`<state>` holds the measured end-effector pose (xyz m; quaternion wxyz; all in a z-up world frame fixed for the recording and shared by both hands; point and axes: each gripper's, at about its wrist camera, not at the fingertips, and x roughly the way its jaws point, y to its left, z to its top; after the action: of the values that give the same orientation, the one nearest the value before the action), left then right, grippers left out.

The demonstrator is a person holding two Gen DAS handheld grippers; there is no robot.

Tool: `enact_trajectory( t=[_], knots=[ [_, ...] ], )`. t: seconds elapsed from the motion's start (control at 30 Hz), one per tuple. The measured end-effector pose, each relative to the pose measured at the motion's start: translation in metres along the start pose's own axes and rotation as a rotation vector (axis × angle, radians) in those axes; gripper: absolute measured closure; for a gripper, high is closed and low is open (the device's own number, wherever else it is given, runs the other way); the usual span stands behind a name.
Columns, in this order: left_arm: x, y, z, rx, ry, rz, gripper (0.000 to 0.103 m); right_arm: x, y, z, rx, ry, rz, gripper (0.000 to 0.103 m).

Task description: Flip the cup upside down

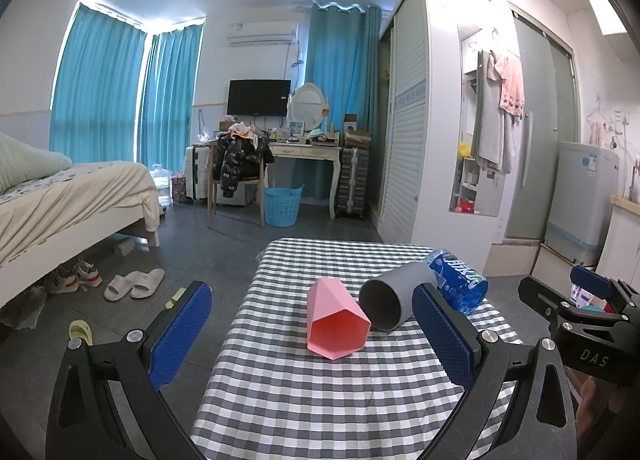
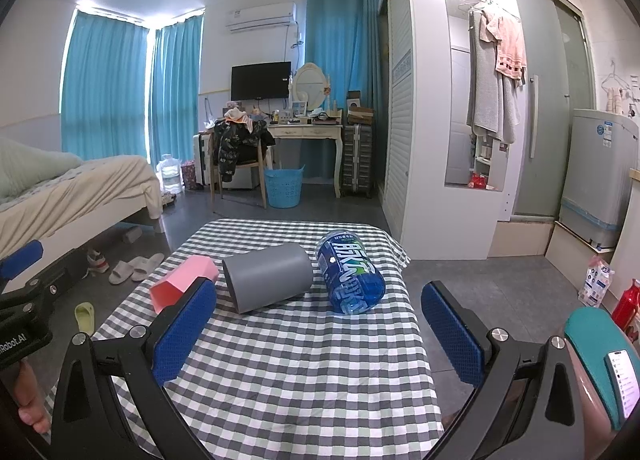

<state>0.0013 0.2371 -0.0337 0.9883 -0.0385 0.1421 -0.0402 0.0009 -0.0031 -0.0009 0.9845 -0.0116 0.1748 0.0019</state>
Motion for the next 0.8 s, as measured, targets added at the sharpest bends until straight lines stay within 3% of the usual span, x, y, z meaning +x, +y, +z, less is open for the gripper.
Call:
enact_trajectory(
  t=[0.8],
  knots=[
    [0.0001, 0.0008, -0.0005, -0.001, -0.003, 0.000, 0.000, 0.0006, -0.0009, -0.0009, -0.002, 0.001, -0.002, 0.000]
  ],
)
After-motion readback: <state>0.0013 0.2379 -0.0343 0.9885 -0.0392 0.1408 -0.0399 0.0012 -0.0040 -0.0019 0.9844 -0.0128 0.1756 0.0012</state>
